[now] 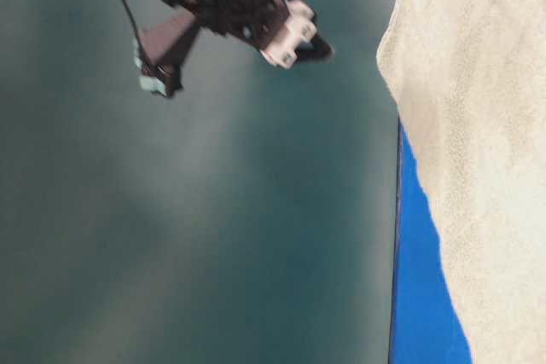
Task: Fold a bath towel.
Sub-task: 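Lay the towel down folded lengthwise and open the left gripper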
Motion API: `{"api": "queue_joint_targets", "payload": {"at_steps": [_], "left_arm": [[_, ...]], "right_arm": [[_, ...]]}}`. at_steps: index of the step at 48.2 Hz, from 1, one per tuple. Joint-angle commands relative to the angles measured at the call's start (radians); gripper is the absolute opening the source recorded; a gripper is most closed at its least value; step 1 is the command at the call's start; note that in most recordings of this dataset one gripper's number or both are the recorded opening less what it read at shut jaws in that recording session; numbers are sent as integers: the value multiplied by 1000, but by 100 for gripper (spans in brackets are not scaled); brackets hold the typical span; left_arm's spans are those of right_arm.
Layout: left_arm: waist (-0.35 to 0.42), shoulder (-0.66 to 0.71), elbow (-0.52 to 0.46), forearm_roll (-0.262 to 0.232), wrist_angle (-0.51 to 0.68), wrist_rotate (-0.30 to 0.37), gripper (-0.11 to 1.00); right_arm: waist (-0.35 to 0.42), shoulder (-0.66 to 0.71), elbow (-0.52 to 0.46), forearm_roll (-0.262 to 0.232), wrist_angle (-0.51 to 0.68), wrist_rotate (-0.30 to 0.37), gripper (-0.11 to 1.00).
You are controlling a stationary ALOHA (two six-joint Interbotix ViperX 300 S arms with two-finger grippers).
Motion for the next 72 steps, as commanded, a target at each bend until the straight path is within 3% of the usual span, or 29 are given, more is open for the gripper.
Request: {"api": "queue_joint_targets", "payload": {"at_steps": [1, 7, 13, 23, 42, 57, 61, 68, 72], "left_arm": [[2, -31, -2, 2, 2, -2, 85], [2, -57, 5, 3, 2, -3, 85], [2, -66, 9, 2, 0, -3, 85], [2, -64, 8, 3, -5, -5, 85], [2, -52, 5, 3, -37, -9, 85], [2, -44, 2, 3, -41, -9, 85], [2, -44, 2, 2, -41, -9, 85], [2, -48, 0, 3, -41, -8, 85], [2, -49, 0, 3, -41, -5, 85]], "right_arm": [[8, -71, 15, 86, 57, -51, 64], [8, -130, 75, 275, 121, -186, 64], [8, -167, 121, 374, 130, -256, 64], [-5, -166, 158, 382, 94, -256, 64], [-184, 69, 298, 385, -262, -261, 64], [-216, 109, 337, 407, -281, -258, 63], [-216, 107, 339, 431, -279, -261, 54], [-212, 107, 341, 459, -282, -264, 18], [-202, 106, 342, 460, -285, -264, 15]]}}
